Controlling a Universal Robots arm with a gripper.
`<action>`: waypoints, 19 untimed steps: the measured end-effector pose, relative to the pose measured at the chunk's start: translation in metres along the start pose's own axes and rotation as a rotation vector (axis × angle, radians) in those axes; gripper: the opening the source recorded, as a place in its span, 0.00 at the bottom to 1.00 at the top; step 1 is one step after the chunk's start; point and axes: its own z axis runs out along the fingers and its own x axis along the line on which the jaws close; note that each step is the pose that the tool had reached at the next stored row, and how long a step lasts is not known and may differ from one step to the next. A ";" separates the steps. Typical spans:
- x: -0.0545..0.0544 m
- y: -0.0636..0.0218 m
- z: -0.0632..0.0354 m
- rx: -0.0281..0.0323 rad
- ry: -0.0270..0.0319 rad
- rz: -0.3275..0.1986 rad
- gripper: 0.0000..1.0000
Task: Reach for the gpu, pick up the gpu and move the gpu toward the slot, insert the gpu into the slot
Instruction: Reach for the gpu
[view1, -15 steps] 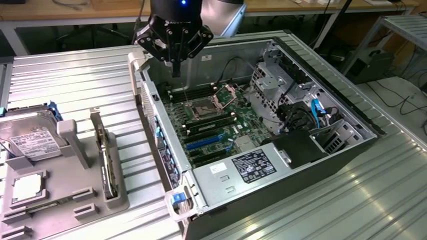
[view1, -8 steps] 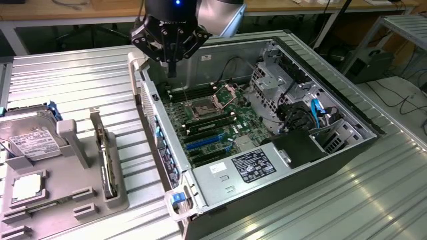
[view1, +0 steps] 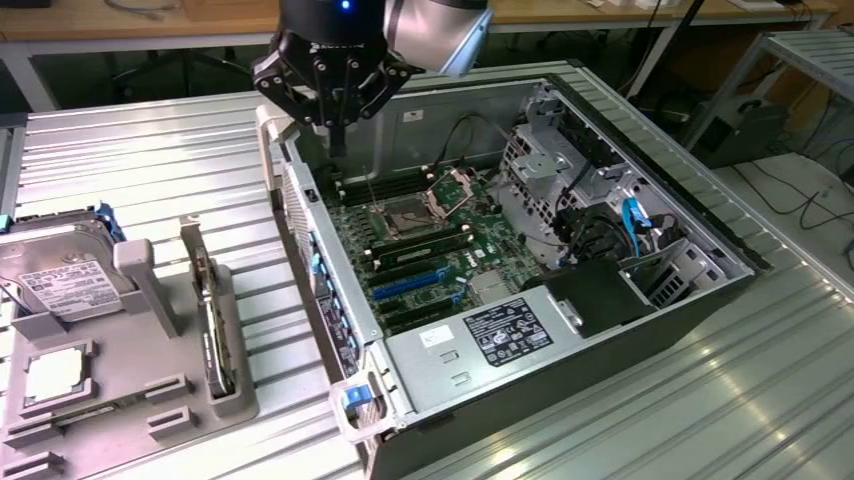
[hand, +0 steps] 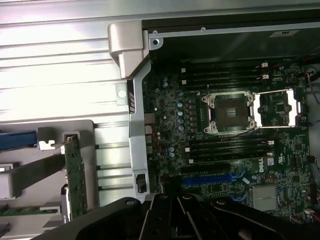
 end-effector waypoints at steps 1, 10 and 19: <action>0.001 -0.0001 0.0000 0.0000 0.0000 0.000 0.11; 0.009 -0.0007 -0.0002 0.0000 0.0000 0.000 0.11; 0.017 -0.0013 -0.0004 -0.0001 -0.0001 0.000 0.11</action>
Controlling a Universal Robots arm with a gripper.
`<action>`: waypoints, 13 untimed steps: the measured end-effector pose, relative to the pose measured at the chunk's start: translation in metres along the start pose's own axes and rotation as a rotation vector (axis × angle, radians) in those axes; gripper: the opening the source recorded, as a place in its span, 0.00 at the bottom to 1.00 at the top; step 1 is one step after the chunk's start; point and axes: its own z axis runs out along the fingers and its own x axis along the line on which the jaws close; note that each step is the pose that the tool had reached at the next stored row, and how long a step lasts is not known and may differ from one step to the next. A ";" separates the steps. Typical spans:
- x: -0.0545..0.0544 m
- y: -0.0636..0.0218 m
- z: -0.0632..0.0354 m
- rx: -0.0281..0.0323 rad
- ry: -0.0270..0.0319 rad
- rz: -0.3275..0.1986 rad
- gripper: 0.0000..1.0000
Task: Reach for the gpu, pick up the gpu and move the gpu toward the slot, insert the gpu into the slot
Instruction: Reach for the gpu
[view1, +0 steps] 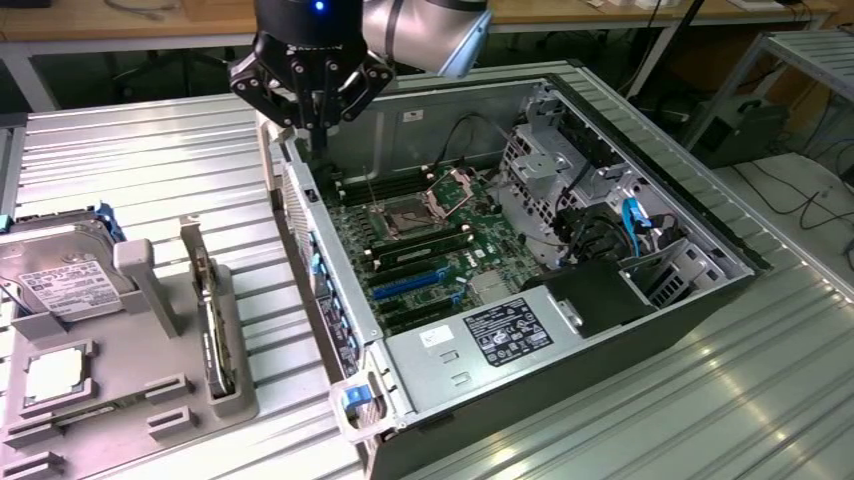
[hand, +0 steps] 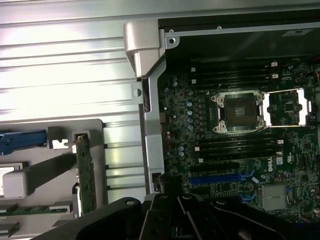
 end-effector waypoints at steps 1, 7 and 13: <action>0.001 -0.0001 -0.0001 0.0001 0.0001 0.000 0.11; 0.007 -0.0006 -0.0003 0.0001 0.0001 0.000 0.11; 0.013 -0.0011 -0.0004 0.0000 0.0001 0.000 0.11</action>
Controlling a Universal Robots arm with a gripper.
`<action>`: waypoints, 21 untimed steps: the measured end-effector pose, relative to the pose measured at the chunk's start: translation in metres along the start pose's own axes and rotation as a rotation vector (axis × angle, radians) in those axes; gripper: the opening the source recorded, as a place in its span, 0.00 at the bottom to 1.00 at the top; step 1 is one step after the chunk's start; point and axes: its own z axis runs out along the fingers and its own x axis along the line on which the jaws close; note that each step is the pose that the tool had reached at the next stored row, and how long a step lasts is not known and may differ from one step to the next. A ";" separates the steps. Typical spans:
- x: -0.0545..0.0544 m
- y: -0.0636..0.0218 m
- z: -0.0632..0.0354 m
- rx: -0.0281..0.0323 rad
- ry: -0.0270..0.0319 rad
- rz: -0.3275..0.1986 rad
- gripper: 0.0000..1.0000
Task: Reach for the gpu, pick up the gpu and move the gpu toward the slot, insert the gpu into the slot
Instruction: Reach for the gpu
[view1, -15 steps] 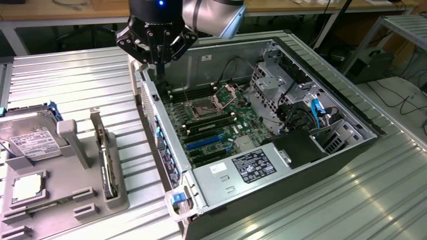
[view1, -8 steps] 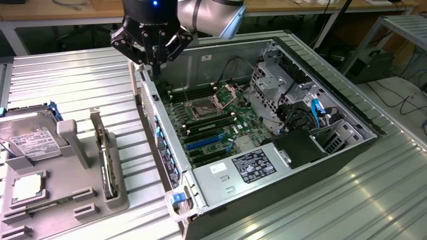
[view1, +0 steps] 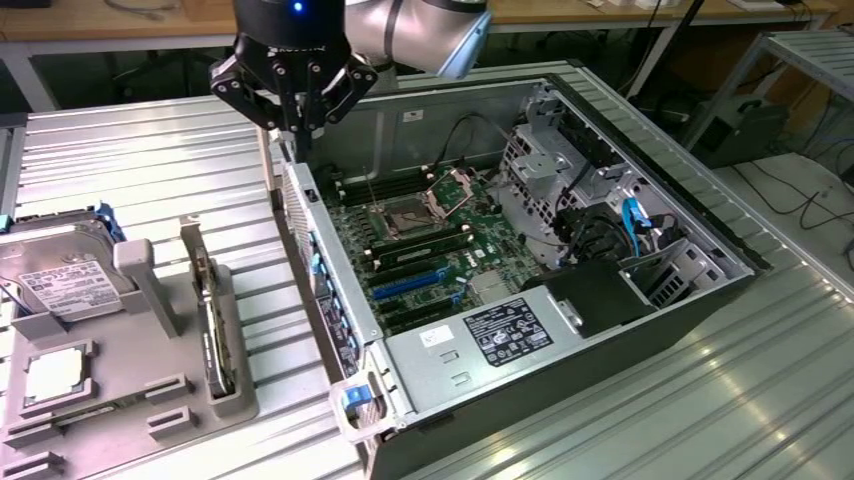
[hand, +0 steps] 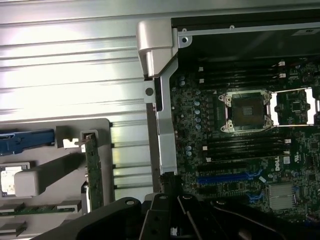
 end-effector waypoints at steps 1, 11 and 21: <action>0.001 -0.0001 -0.0001 0.0000 0.0000 0.000 0.11; 0.011 -0.0013 -0.0002 -0.0004 0.0009 -0.018 0.11; 0.021 -0.0053 -0.0003 -0.0016 0.0030 -0.065 0.11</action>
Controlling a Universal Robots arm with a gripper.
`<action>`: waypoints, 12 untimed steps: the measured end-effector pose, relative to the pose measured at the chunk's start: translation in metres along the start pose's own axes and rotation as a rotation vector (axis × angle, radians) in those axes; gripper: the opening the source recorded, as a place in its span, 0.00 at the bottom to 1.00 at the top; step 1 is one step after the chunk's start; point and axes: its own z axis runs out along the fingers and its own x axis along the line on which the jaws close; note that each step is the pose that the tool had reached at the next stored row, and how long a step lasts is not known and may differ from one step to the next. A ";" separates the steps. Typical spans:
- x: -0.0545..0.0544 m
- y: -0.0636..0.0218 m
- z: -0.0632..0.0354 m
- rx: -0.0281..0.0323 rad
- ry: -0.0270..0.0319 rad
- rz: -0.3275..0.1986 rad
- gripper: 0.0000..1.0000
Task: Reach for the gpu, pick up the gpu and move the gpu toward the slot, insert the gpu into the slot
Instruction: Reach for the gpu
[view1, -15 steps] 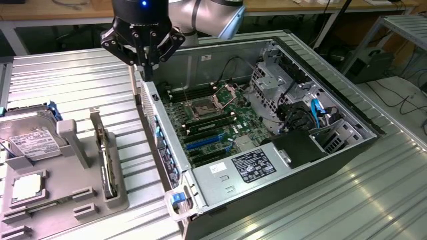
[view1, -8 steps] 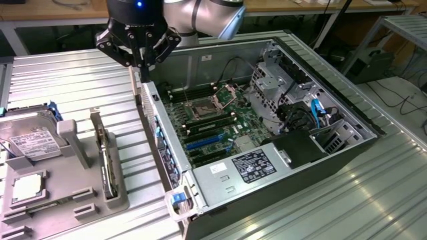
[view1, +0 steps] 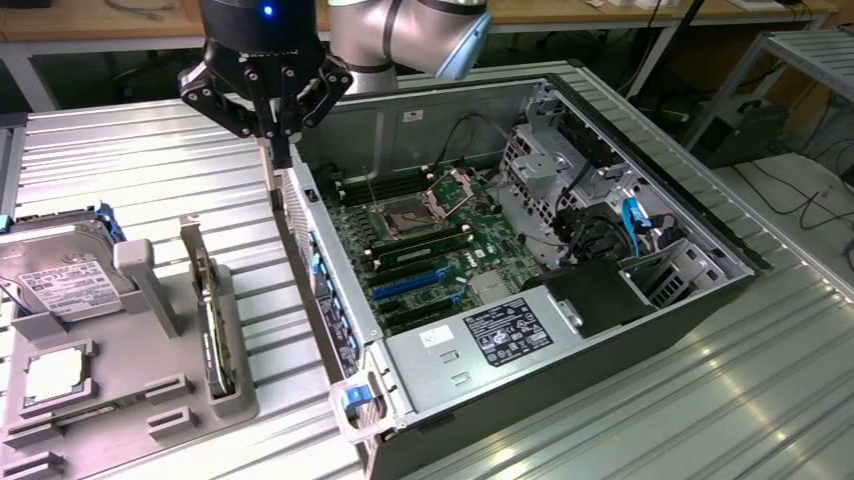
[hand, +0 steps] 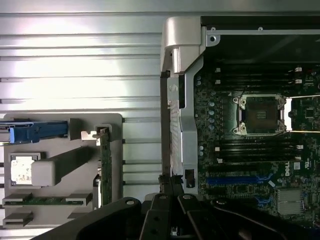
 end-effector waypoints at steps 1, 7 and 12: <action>0.001 -0.0008 -0.0001 0.0000 0.0001 -0.003 0.11; 0.008 -0.0062 -0.0004 -0.0004 0.0006 -0.015 0.11; 0.015 -0.0094 -0.0007 -0.0005 0.0010 -0.022 0.11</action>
